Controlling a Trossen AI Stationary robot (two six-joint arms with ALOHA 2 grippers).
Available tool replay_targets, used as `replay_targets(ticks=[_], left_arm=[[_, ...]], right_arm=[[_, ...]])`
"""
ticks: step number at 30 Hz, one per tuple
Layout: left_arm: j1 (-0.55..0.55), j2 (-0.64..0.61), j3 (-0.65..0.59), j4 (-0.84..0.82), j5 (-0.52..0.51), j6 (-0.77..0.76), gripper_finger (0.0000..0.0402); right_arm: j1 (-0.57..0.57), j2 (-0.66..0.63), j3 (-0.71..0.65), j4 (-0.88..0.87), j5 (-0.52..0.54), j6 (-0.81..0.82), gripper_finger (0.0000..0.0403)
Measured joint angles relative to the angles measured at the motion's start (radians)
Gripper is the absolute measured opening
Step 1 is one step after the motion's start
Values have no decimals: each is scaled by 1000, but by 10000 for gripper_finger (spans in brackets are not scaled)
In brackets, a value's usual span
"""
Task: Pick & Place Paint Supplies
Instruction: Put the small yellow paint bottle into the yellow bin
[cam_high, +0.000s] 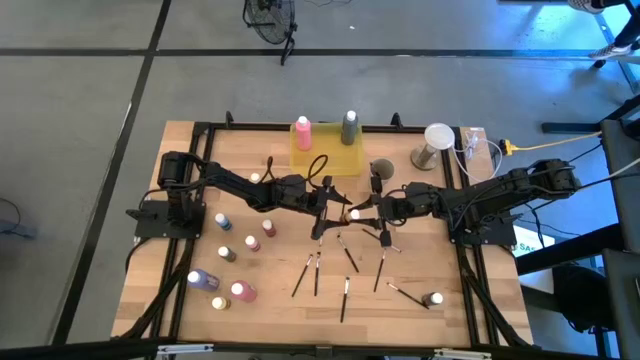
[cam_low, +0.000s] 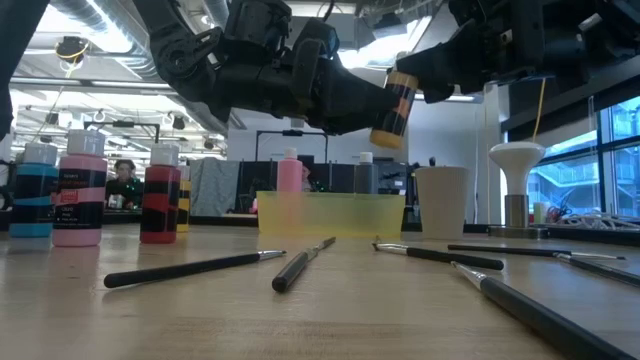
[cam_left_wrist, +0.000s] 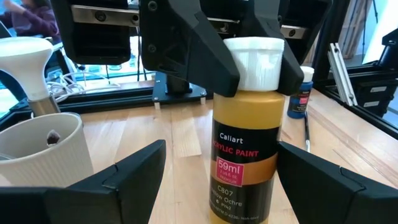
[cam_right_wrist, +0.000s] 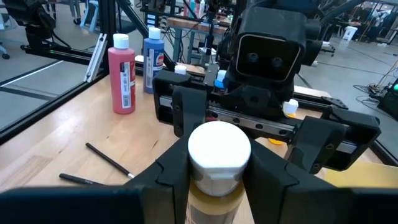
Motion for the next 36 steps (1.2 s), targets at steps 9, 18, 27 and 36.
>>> replay_targets(ticks=[9, 18, 27, 36], left_arm=[[-5, 0, 0, 0, 0, 0, 294], [-5, 0, 0, 31, 0, 1, 294], [-5, 0, 0, 65, 0, 1, 294], [-5, 0, 0, 60, 1, 1, 254]], right_arm=[[-2, 0, 0, 11, 1, -1, 118], [-2, 0, 0, 43, 4, -15, 118], [-2, 0, 0, 43, 19, -14, 118], [-2, 0, 0, 43, 19, -14, 118]])
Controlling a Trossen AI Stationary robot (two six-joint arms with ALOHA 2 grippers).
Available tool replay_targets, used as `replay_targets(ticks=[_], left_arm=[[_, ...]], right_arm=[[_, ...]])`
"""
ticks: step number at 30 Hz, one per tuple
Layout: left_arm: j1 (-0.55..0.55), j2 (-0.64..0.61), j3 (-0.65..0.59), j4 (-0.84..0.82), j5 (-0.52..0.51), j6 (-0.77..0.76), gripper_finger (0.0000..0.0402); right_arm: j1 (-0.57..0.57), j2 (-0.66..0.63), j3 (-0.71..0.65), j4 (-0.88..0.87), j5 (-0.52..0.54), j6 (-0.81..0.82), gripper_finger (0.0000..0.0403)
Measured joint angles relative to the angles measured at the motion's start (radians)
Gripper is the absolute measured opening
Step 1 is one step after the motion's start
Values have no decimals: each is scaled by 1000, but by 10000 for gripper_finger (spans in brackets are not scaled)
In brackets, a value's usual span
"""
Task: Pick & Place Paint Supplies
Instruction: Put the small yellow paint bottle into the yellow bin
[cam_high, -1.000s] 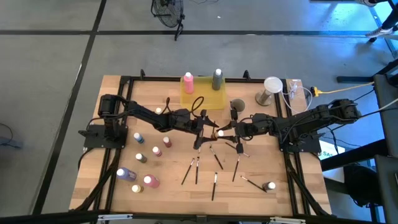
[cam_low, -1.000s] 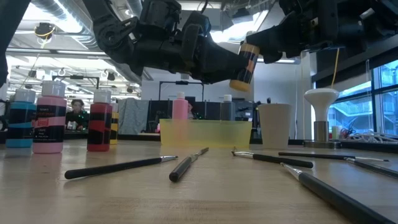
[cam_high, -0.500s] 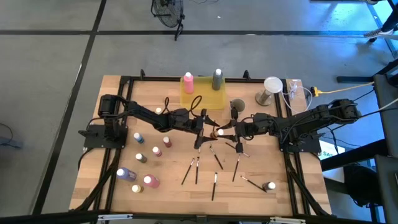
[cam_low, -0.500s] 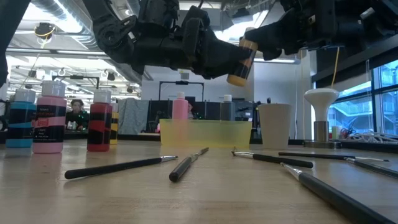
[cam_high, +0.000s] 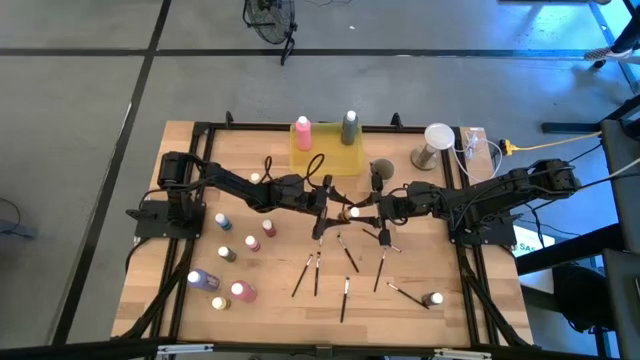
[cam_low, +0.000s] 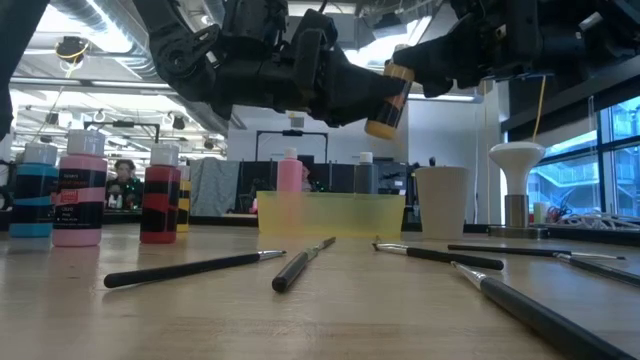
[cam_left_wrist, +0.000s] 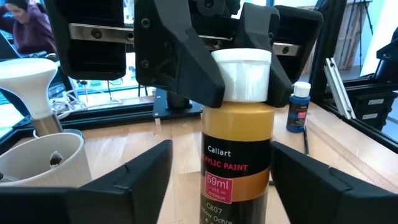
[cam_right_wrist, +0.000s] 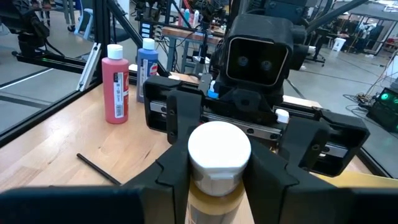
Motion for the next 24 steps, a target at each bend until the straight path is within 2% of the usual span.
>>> replay_targets(ticks=[14, 17, 24], left_arm=[[-1, 0, 0, -4, 4, 0, 159], [-1, 0, 0, -4, 3, 0, 151], [1, 0, 0, -3, -8, 0, 150]], right_arm=[[-1, 0, 0, -8, 0, 3, 117], [-1, 0, 0, -10, 0, 8, 123], [0, 0, 0, -9, 39, 23, 162]])
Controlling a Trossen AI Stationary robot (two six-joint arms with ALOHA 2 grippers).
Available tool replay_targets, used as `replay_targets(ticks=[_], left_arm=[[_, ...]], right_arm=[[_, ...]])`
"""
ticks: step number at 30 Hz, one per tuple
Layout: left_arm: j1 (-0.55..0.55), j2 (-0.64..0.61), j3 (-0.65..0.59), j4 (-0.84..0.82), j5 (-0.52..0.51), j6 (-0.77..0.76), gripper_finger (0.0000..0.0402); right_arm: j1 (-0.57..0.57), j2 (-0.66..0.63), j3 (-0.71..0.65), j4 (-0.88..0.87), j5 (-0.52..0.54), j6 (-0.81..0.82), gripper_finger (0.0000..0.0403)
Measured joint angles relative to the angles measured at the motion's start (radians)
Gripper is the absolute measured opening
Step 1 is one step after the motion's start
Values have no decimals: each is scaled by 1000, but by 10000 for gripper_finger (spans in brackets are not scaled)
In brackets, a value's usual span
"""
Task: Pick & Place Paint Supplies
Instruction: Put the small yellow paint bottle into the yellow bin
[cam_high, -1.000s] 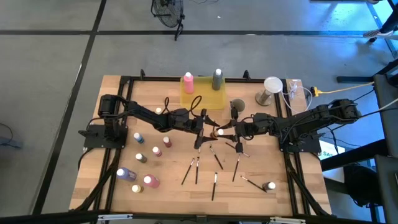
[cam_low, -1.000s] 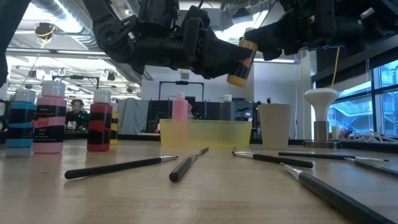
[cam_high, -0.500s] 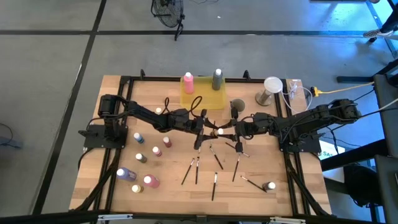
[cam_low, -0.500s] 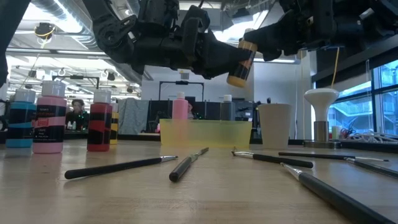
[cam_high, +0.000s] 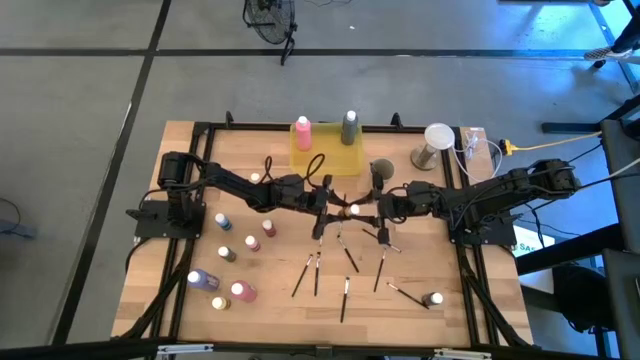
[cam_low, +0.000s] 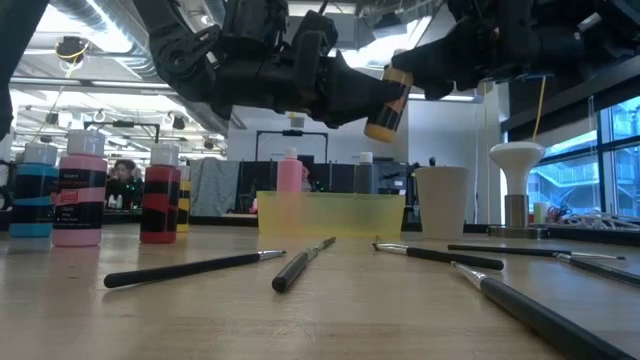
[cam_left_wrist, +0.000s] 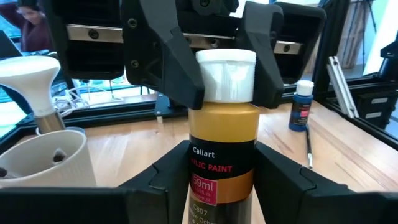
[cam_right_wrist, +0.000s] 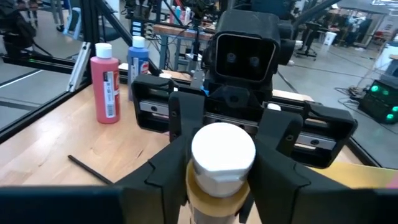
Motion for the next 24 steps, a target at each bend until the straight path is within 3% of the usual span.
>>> replay_targets(ticks=[6, 9, 17, 24], left_arm=[[2, 0, 0, 9, -14, -11, 147], [3, 0, 0, 7, -73, -37, 146], [68, 0, 0, -20, -159, -115, 146], [175, 0, 0, -25, -173, -131, 146]], right_arm=[[2, 0, 0, 33, 112, 0, 174], [4, -5, 0, 55, 169, 0, 177], [63, -62, 0, 117, 231, -27, 178], [134, -87, 0, 105, 224, -28, 179]])
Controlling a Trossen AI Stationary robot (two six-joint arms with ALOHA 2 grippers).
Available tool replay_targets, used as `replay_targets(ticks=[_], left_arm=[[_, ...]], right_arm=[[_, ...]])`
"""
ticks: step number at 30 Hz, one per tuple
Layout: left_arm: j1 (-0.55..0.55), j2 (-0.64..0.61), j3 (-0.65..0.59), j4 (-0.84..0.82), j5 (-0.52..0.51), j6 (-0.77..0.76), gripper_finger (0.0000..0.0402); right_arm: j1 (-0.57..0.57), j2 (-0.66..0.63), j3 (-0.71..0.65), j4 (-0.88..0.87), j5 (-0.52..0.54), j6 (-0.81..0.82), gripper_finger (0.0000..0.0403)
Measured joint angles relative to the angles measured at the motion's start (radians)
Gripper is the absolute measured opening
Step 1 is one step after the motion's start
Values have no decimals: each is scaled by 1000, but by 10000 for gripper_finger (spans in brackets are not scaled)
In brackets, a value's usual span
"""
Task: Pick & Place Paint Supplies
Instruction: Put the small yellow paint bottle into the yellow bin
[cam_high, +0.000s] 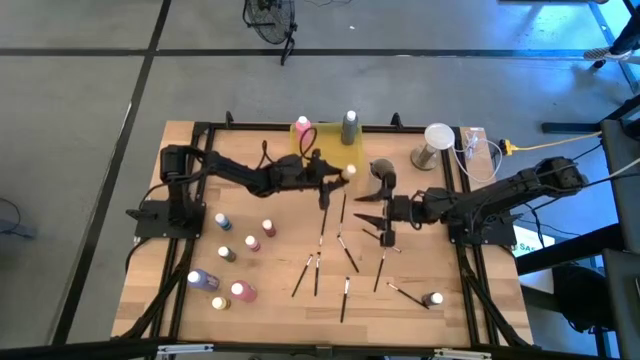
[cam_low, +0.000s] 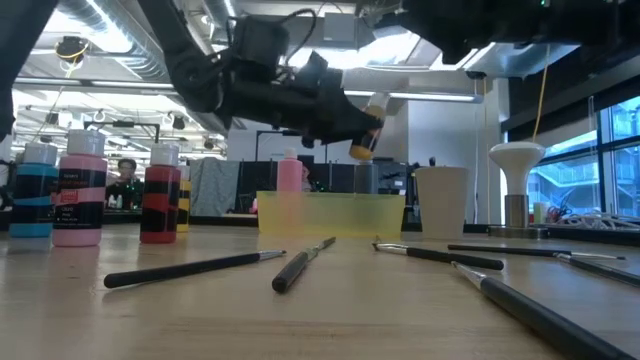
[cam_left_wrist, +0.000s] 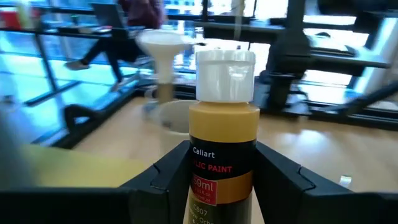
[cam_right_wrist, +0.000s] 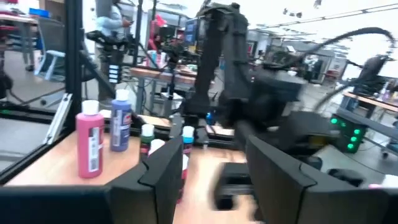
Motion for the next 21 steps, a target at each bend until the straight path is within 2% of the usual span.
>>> replay_targets(ticks=[6, 15, 21], left_arm=[[103, 0, -61, 60, -2, -12, 146], [201, 0, -226, 344, 2, -28, 146], [238, 0, -279, 377, 0, -11, 145]], right_arm=[[26, 0, 0, -54, -1, -21, 179], [24, 0, 0, -120, -1, -33, 179], [24, 0, 0, -123, -1, -34, 179]])
